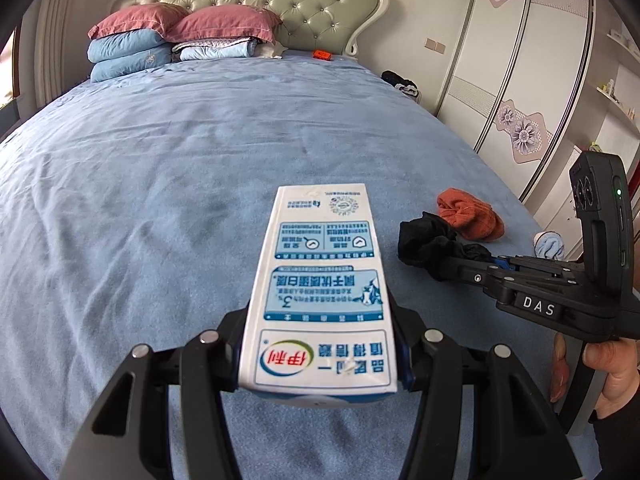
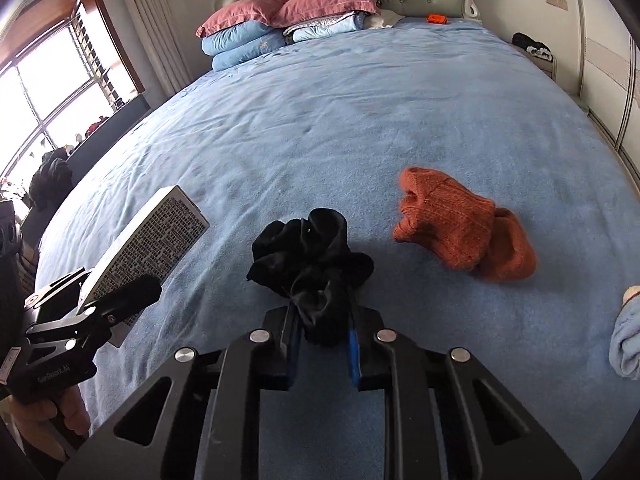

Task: Collect trash
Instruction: 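Grasp the black scrunchie with the right gripper while the left gripper holds the carton, then carry carton and scrunchie to the bucket and open both grippers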

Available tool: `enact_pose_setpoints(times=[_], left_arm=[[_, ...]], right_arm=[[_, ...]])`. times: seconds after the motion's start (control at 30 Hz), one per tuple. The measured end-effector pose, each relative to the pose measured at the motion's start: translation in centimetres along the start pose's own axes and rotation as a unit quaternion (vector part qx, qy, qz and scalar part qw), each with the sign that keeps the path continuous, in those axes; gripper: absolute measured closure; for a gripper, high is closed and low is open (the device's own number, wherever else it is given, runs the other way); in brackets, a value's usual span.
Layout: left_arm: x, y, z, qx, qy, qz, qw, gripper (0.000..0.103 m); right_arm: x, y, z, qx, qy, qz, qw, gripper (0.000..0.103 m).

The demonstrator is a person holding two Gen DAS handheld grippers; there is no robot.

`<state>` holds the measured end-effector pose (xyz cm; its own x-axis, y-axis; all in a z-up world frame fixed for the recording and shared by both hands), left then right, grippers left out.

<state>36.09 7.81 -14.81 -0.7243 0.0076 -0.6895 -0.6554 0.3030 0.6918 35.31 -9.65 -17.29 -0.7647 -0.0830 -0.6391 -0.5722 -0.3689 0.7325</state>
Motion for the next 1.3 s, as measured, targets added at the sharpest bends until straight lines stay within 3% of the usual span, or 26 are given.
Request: enact_pose_setpoints(times=[0.17,0.63,1.03,1.3], left_arm=[[0.5,2.1,-1.5,-0.004,0.003,-0.014,0.9999,0.049],[4.5,7.5,-12.8,0.066,-0.027,-0.024,0.9971,0.049],[8.9,8.3,-27.8,0.139,-0.106,0.001,0.9845,0.049],[12.7,6.5,-38.2,0.189,-0.159,0.040,0.9682,0.049]], right_arm=[[1.3,3.7,-0.1,-0.018,0.007,-0.024,1.000,0.086],[7.5,19.0,-3.1,-0.032,0.045,-0.100,0.993,0.086],[15.0,29.1,-12.6,0.013,-0.003,-0.135,0.991,0.086],[20.6,34.6,-19.8,0.065,-0.053,-0.146,0.986,0.086]])
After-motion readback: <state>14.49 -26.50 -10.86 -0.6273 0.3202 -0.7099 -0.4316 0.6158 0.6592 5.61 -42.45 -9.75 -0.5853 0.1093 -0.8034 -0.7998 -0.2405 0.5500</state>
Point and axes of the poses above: each gripper's, at about its wrist camera, not at the fingertips, and y roughly against the way its jaws point, z to its left, x to its underside, the point moved 6 cm from there along -y, roughly the way its jaws point, and after that the axes turned 4 degrees about y, right-handed, at the moved point
